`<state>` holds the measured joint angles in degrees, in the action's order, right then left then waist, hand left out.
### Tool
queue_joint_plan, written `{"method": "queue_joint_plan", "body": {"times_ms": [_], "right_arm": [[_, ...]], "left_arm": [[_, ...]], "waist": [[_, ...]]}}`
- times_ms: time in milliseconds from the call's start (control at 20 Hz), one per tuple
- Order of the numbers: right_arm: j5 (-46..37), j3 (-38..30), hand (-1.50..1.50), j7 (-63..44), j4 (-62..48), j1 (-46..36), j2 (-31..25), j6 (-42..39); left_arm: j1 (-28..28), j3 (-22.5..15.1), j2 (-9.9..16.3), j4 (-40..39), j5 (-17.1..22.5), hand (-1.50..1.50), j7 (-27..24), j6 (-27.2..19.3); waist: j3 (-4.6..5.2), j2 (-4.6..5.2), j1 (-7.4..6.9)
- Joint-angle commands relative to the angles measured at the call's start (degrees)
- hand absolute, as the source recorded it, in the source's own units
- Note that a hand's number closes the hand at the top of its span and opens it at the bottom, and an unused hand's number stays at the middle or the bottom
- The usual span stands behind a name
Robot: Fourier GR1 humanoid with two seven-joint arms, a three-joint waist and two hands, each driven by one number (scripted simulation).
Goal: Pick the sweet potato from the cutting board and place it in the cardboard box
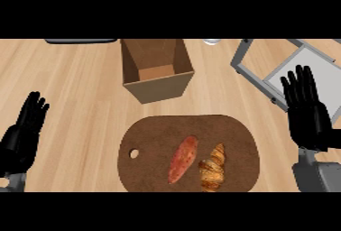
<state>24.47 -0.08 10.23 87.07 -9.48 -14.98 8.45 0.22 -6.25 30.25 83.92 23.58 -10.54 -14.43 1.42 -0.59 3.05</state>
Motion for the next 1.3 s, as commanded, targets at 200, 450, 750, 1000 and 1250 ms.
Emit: {"method": "queue_joint_plan", "body": {"times_ms": [200,450,750,1000,1250], "right_arm": [[-13.50,9.94,-1.50,-17.49,21.45,11.27,0.91,19.46],[-30.61,8.10,-1.50,-8.41,23.83,16.04,2.98,36.19],[-53.45,26.10,-1.50,-14.59,34.26,25.47,2.21,38.83],[-61.48,27.23,-1.50,-28.09,31.90,32.35,-6.76,26.28],[-70.02,27.78,-1.50,-42.95,36.05,34.13,-11.38,14.58]], "left_arm": [[-0.75,1.92,1.68,1.57,5.08,0.00,8.60,3.95],[0.25,0.21,0.66,3.89,6.17,0.00,12.48,2.79],[0.73,-0.56,0.03,6.43,6.76,0.00,14.56,3.14],[-0.51,0.33,1.62,7.19,7.30,0.00,15.52,4.11],[-0.70,-0.92,0.44,7.35,6.54,0.00,14.93,4.02]], "waist": [[-1.17,-0.18,-1.15],[-1.12,-0.75,0.48],[-1.05,0.01,-1.96],[-0.58,0.44,-1.96],[-0.37,0.91,-2.82]]}}
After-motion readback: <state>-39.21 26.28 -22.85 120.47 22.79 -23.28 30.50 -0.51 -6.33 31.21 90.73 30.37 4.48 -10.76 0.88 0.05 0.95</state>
